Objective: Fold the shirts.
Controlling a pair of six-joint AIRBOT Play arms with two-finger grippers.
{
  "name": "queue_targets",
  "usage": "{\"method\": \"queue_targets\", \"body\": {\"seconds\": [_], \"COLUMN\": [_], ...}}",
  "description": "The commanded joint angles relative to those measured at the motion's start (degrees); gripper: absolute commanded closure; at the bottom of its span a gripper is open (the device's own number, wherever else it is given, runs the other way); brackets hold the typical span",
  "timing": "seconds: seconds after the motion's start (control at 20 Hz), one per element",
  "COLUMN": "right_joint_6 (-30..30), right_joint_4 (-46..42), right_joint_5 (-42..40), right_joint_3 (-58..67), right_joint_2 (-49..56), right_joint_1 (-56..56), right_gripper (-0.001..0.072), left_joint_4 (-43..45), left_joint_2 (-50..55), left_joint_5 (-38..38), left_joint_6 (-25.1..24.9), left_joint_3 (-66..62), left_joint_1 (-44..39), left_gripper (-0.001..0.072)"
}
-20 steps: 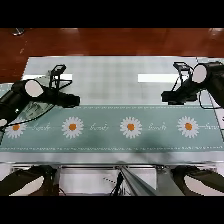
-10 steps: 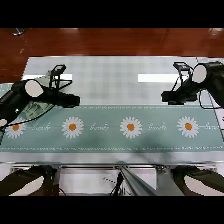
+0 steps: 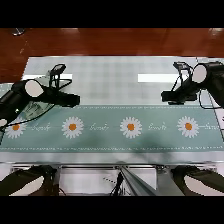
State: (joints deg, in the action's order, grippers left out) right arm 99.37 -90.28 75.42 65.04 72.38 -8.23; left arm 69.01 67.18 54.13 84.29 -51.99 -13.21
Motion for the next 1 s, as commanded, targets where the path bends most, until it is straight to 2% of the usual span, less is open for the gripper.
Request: {"method": "queue_targets", "body": {"seconds": [0.0, 0.05, 0.1, 0.15, 0.2, 0.3, 0.4, 0.45, 0.65, 0.8, 0.95], "right_joint_6": [0.02, 0.0, 0.02, -0.22, -1.49, -2.8, -3.06, -3.02, -2.58, -1.9, -0.37], "right_joint_4": [-0.11, -0.37, -0.37, -0.57, -0.46, -0.76, -0.92, -0.92, 0.96, 2.08, 3.67], "right_joint_5": [-0.98, -1.46, -1.9, -1.75, -1.36, 0.81, 1.31, 1.01, -0.09, -0.13, -0.11], "right_joint_3": [0.07, 0.07, 0.07, 0.02, -0.07, -0.07, -0.07, -0.07, -0.07, -0.07, -0.07], "right_joint_2": [0.07, 0.09, 0.09, 0.09, 0.09, -0.02, -1.07, -2.16, -6.88, -9.2, -9.68], "right_joint_1": [-0.04, -0.04, -0.04, -0.04, -0.09, -0.09, -0.09, -0.09, -0.09, -0.09, -0.11], "right_gripper": [0.0694, 0.0693, 0.0592, 0.0184, 0.0088, 0.009, 0.0091, 0.0092, 0.0092, 0.0092, 0.0092], "left_joint_4": [-0.02, 0.02, 0.46, 1.81, 4.31, 13.6, 23.04, 25.2, 25.51, 25.46, 23.28], "left_joint_2": [0.04, 0.02, 0.02, 0.0, -0.04, -0.04, -0.11, -0.11, 0.44, 2.75, 6.23], "left_joint_5": [-1.2, -1.75, -2.58, -4.13, -5.11, -4.0, -4.28, -4.98, -9.57, -8.17, -7.58], "left_joint_6": [0.0, -0.02, -0.24, -0.22, -0.07, 0.94, 8.39, 9.99, 12.17, 12.94, 12.83], "left_joint_3": [0.02, 0.02, 0.02, 0.0, -0.37, -3.48, -7.8, -9.75, -12.09, -12.02, -12.0], "left_joint_1": [-0.04, 0.0, 0.04, 0.02, 0.07, 1.03, 4.63, 7.3, 21.53, 30.93, 36.33], "left_gripper": [0.0681, 0.068, 0.0647, 0.0359, 0.0013, 0.0002, 0.0003, 0.0003, 0.0004, 0.0004, 0.0005]}}
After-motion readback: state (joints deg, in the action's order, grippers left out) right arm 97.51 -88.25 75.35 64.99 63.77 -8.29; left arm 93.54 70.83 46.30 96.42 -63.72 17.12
